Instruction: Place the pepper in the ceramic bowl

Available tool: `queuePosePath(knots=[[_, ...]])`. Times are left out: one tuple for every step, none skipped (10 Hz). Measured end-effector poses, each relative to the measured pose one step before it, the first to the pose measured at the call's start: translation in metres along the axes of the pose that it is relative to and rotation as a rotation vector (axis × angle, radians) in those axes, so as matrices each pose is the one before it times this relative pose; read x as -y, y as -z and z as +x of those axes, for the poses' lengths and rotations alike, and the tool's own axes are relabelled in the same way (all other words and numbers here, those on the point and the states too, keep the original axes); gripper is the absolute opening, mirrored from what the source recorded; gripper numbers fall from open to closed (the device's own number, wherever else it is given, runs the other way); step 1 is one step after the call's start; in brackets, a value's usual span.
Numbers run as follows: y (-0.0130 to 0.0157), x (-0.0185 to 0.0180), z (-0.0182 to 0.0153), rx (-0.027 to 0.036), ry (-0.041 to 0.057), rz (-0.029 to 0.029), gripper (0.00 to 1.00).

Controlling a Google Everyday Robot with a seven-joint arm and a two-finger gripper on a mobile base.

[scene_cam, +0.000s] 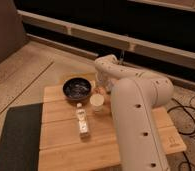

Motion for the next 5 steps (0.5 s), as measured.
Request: queuePosePath(knots=[[-0.00052,0.00187,-0.00025,-0.00136,-0.00386,0.00142,0.65],[-0.00256,-0.00046,0.00120,-0.00708,0.00130,0.00255,0.65],[-0.00476,-0.00234,0.00203,-0.01369,0.00413,0.00351,0.65],[-0.00510,-0.00064,0.00272,-0.01377,0.00300,0.00247,0.65],[-0.00957,0.00081,0.00524,-0.02708,0.00228,0.00575,0.65]])
